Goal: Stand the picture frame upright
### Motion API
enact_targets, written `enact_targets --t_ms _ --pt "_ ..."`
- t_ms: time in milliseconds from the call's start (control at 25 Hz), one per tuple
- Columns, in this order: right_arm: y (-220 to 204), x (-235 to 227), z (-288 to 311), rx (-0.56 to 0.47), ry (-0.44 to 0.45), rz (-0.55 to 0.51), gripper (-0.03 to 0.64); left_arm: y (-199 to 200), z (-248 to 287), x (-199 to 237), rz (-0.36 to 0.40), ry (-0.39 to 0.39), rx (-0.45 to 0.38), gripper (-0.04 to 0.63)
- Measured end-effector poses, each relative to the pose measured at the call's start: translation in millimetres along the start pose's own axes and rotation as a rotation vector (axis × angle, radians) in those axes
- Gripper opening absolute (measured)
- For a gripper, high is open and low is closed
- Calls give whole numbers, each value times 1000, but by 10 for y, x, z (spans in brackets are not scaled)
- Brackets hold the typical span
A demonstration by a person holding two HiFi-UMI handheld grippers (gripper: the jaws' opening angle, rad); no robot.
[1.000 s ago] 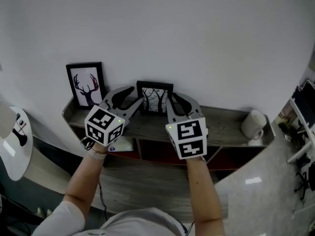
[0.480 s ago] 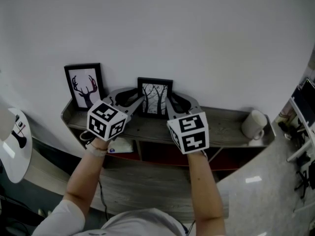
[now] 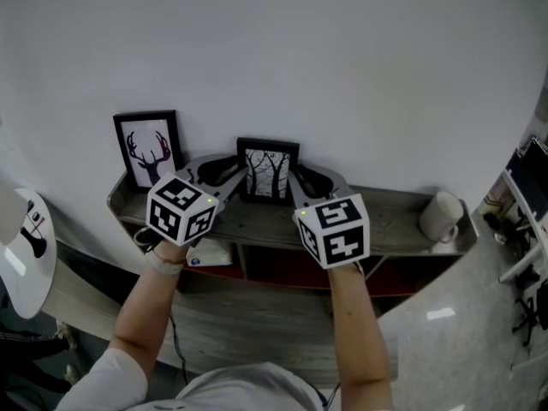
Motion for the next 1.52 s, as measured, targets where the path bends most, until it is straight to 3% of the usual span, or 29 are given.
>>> enact_targets --t_ms 360,760,1520 --pt "71 10 -140 3 38 40 51 37 -94 -78 -39 -28 36 98" --pt "-1 -26 -41 25 28 51 51 -6 -21 7 -88 -38 -16 92" --pt "-42 -9 41 -13 -10 33 51 -42 22 38 -44 10 -35 94"
Point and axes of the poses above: the fingertips, and each gripper's own axes: z forward along the fingers, x to its left, y out of its top, the point moved 10 cm from there along -z, backward along the fingers, and after that the axes turned 15 degrees about -y, right-handed, at the moved point
